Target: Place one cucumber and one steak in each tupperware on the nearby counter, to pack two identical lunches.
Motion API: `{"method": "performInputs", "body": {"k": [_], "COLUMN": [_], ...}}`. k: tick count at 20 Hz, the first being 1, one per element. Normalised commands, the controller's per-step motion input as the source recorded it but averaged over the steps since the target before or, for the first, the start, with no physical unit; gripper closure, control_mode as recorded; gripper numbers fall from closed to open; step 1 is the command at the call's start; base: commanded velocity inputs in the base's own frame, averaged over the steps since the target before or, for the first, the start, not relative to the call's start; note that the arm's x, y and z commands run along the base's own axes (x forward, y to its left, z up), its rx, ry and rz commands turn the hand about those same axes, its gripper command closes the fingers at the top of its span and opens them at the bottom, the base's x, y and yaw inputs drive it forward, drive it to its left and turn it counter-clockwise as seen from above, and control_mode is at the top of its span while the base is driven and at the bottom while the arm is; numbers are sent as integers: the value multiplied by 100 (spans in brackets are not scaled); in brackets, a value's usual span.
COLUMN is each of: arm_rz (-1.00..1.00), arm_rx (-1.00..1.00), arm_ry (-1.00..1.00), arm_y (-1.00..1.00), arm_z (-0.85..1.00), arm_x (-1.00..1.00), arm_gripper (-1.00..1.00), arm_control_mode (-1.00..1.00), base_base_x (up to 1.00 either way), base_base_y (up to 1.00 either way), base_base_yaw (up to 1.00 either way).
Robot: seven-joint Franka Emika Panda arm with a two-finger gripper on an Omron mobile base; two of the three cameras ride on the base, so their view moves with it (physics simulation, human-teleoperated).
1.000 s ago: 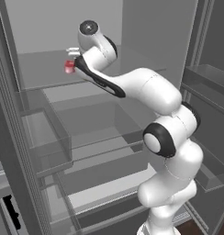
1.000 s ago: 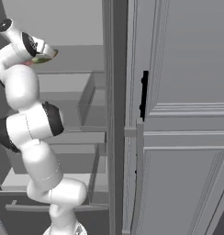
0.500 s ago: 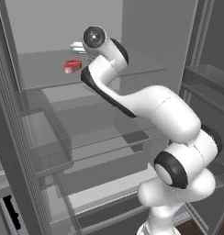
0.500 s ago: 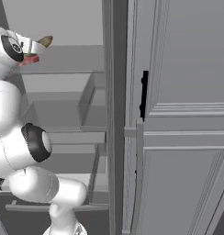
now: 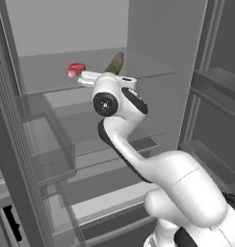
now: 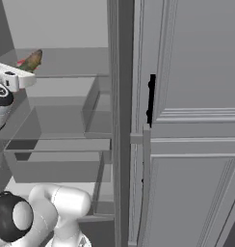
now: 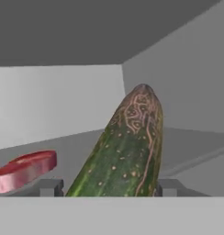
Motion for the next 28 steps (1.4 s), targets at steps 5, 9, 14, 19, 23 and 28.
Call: {"method": "performInputs", "body": {"k": [5,9,14,19,23,28], "arm_rz": [0,0,4,2,0,0], "arm_rx": [-3,-1,-18,0,0,0], "arm_ry": [-2,0,13,6,0,0], "arm_y": [-28,-33,-4,-7,0,0], "arm_z": [-76,-45,-97,-20,0,0], "arm_x": [-100,-100,-100,-20,0,0], "arm_gripper": [100,100,100,100,100,100], "arm_control_mode": [-100,-100,-100,100,100,100], "base_base_x": [0,0,0,-79,-60,-34], "base_base_y": [0,0,0,-31,-6,0], "base_base_yaw": [0,0,0,17,44,56]}}
